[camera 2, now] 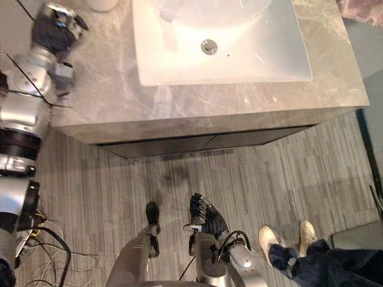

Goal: Organize washtable

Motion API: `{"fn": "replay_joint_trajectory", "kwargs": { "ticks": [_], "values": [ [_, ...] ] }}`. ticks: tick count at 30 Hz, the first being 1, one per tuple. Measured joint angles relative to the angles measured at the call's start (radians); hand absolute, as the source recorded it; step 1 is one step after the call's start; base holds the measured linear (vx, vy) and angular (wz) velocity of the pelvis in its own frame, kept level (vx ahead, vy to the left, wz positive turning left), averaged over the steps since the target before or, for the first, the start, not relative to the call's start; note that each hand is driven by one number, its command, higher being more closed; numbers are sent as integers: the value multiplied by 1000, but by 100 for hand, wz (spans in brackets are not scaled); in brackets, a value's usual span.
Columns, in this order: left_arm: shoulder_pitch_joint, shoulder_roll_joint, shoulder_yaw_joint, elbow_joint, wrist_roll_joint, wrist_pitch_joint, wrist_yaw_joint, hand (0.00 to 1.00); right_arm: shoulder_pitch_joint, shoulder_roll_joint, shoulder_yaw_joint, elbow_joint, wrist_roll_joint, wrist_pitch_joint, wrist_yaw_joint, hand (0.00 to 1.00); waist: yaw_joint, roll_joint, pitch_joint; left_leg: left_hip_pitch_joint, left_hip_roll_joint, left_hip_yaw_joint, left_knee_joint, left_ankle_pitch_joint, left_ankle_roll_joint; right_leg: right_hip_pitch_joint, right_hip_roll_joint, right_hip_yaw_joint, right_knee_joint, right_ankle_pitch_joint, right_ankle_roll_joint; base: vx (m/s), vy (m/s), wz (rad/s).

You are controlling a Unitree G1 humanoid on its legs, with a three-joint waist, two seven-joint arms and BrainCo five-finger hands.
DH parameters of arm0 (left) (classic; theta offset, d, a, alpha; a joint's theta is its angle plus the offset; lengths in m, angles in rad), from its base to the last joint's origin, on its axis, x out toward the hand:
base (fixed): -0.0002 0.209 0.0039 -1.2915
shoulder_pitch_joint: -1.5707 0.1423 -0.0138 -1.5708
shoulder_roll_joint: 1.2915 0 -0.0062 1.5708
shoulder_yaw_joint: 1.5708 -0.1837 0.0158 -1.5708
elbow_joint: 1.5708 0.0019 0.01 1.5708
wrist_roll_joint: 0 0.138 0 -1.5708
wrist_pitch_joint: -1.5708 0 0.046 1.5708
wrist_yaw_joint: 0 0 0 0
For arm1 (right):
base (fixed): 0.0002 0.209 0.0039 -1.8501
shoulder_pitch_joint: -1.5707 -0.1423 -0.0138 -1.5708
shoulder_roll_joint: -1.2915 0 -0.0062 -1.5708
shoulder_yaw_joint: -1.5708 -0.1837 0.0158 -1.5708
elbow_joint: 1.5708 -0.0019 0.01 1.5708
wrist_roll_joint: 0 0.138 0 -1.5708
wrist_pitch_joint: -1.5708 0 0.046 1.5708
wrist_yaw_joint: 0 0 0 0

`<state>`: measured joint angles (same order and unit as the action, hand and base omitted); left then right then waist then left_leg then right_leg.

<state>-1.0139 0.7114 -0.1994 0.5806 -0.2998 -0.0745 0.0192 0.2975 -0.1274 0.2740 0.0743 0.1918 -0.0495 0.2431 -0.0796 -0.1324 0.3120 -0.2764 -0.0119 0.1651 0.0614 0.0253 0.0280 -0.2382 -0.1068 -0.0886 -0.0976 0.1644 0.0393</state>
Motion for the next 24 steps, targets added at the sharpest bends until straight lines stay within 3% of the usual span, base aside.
{"fn": "replay_joint_trajectory", "kwargs": {
  "ticks": [3, 5, 16, 24],
  "values": [
    [80, -59, -1, -13, 7, 3, -16, 100, 1, -2, -3, 7, -6, 1, 0, 0, 7, 47, -52, 13, -6, -14, -29, 7, -5, 7, -2, -15, 0, -8, 9, 27, 3, 12],
    [91, -73, -3, -13, 16, 6, -21, 100, 0, 0, -1, 25, -7, 5, 0, 0, 12, 56, -64, 13, -5, -21, -32, 12, -9, 9, -2, -20, 0, -9, 9, 34, -2, 13],
    [80, -94, -41, -12, 36, 14, -19, 100, 4, 0, -24, 28, -29, 13, -2, 0, 2, 54, -75, 27, -5, -22, -71, 37, -11, 4, 0, -21, 0, -8, 9, 2, -1, 1],
    [-80, -87, -115, 61, 35, 21, -17, 100, 4, 4, -28, 18, -37, 12, -15, 0, -10, 53, -76, -10, -8, -8, -83, 50, -3, -47, -1, -3, 0, 1, 13, 40, 12, -4]
  ]
}}
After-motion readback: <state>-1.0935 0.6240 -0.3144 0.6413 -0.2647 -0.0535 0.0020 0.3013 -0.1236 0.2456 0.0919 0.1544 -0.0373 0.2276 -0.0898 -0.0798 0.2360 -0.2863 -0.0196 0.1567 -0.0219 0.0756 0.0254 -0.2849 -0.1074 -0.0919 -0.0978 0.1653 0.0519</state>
